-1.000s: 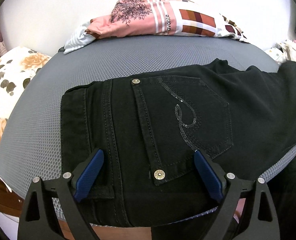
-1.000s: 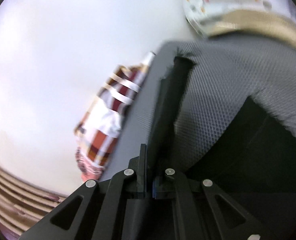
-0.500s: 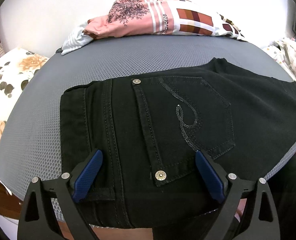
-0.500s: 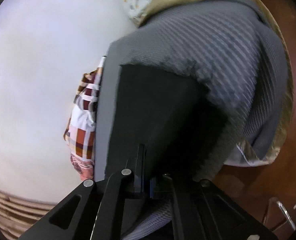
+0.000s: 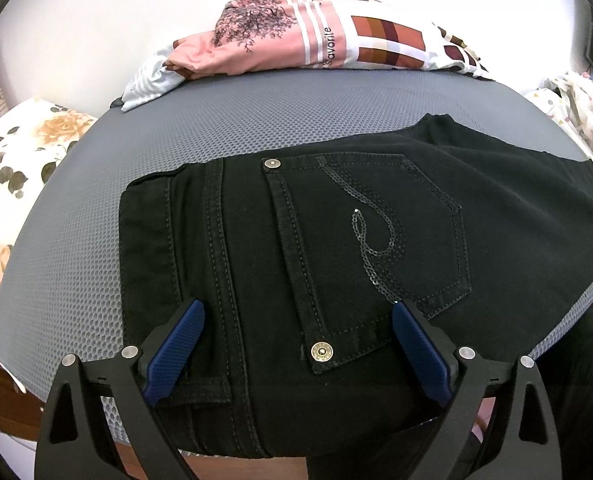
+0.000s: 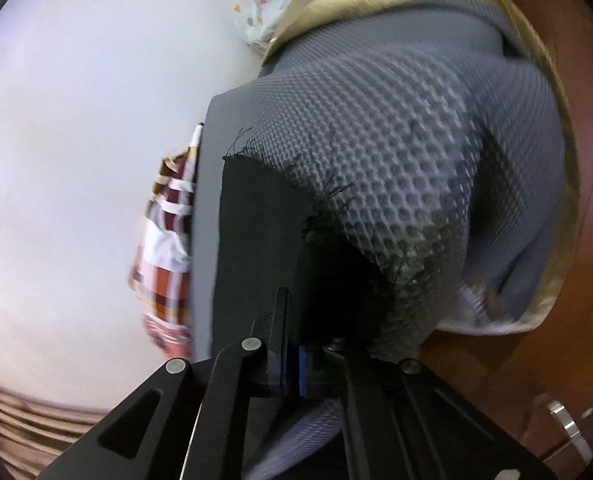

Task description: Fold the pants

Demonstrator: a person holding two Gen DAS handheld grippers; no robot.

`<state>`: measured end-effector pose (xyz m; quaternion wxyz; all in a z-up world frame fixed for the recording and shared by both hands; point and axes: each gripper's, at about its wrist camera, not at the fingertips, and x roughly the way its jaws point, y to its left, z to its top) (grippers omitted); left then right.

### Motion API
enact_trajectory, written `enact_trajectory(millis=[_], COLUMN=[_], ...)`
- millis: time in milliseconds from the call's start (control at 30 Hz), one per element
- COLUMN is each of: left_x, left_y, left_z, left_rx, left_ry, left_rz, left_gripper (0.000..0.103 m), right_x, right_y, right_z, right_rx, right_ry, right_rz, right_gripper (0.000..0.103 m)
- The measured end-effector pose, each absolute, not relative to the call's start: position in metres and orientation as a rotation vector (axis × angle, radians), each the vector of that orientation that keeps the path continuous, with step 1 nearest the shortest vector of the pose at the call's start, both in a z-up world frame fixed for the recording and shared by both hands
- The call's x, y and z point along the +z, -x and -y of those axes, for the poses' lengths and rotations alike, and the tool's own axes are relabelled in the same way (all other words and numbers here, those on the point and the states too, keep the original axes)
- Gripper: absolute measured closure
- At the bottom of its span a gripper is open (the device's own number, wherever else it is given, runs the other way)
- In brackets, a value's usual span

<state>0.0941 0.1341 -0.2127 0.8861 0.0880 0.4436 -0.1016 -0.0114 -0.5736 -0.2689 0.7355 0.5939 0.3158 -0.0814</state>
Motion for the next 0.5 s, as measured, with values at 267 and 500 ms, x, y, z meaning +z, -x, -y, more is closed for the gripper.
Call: enact_trajectory(millis=[267, 500], left_x=[-0.21, -0.168], left_y=[-0.094, -0.076], left_z=[-0.134, -0.171], left_rx=[-0.224, -0.12], left_ry=[-0.193, -0.106], left_rz=[-0.915, -0.78], left_gripper=[0.007, 0.007], right_x=[-0.248, -0.161], right_y=[0.038, 0.003], right_z=[0.597, 0.536], right_rx=[-0.423, -0.274], right_ry=[-1.206, -0.848], right_rz=[-0.664, -0.679], right_gripper=[0.09, 0.086])
